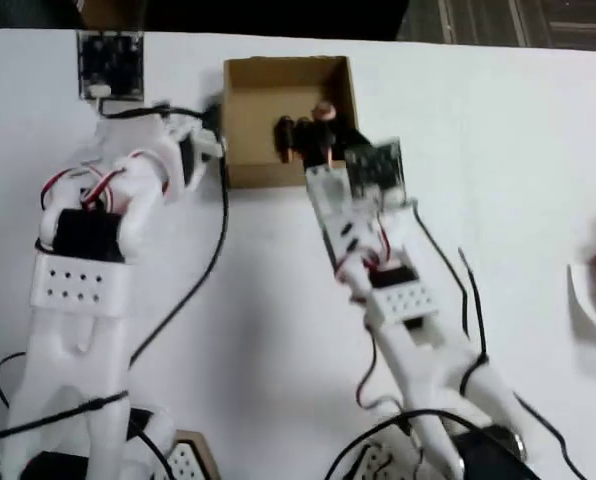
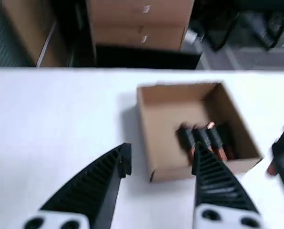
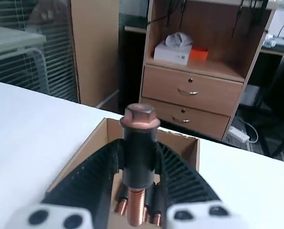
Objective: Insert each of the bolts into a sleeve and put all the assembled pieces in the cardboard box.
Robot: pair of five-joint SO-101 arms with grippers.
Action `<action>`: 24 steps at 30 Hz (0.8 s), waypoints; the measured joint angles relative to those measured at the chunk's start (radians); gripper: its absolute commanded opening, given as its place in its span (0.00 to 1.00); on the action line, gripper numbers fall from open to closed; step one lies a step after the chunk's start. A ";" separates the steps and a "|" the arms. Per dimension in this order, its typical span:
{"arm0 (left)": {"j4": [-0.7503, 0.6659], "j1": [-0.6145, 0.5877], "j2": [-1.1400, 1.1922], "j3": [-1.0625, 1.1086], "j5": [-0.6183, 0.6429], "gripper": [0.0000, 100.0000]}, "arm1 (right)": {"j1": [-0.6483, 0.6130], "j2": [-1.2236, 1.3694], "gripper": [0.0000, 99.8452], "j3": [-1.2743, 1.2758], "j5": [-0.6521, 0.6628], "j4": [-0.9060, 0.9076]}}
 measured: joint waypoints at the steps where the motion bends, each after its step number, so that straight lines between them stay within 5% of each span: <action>1: 0.002 -0.015 0.000 0.031 0.000 0.22 | 0.003 0.041 0.02 -0.055 0.000 0.032; 13: 0.002 -0.176 0.000 0.224 0.000 0.22 | -0.002 0.512 0.02 -0.756 -0.150 0.477; 24: 0.002 -0.178 0.000 0.232 0.000 0.22 | -0.032 1.063 0.02 -1.476 -0.186 0.804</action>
